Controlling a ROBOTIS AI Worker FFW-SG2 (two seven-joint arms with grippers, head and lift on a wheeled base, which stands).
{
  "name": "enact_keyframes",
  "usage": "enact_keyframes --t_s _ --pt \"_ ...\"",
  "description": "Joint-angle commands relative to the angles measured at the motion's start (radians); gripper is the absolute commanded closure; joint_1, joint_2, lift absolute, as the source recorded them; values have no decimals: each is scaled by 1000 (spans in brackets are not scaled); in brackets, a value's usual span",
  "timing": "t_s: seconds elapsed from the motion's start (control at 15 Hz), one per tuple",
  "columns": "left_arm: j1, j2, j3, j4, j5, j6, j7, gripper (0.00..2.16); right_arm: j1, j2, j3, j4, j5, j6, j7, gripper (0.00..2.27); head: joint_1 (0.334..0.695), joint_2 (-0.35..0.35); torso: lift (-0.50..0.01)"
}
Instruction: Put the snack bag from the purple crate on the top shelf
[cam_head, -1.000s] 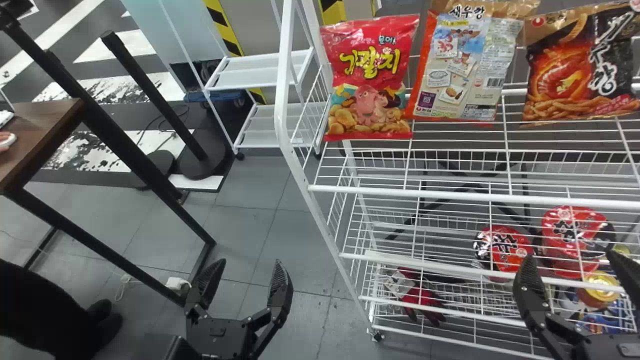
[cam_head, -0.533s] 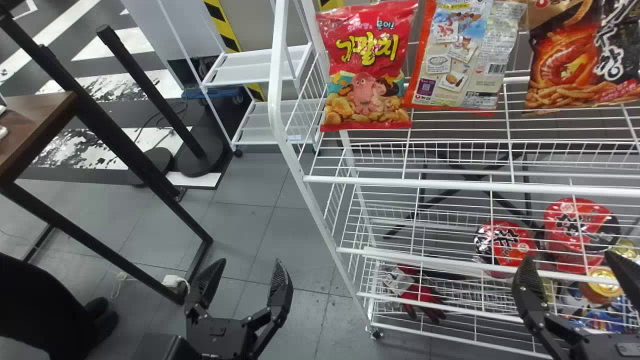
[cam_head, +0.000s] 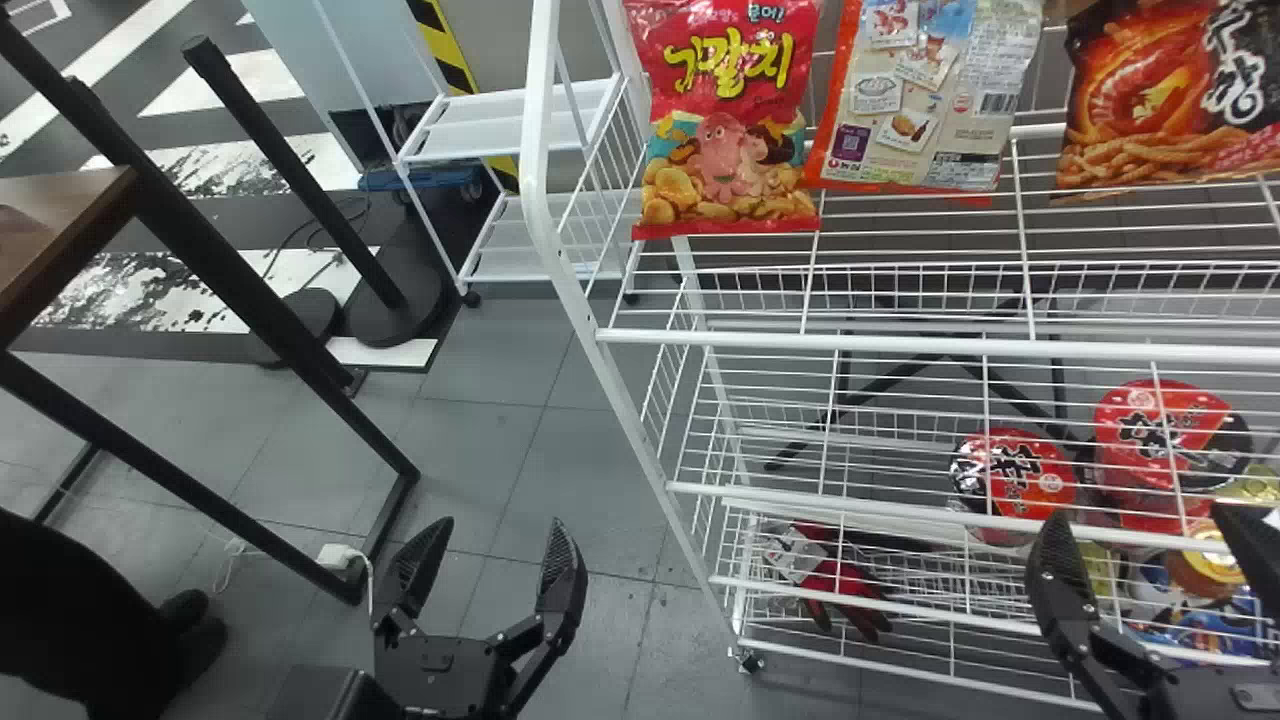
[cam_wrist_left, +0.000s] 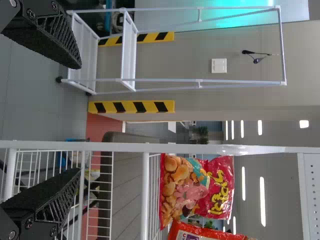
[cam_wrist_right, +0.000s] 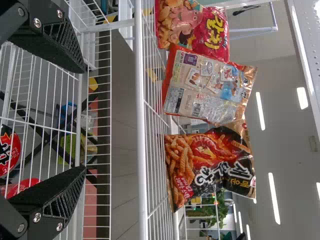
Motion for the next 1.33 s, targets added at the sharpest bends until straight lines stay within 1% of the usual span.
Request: enact_keyframes --t_s 0.0,1.27 --pt "-3 0 0 0 0 1 0 76 0 0 0 0 1 1 0 134 695 350 -141" --pt "-23 0 1 15 2 22 -6 83 -22 1 3 25 -1 10 -6 134 695 350 -217"
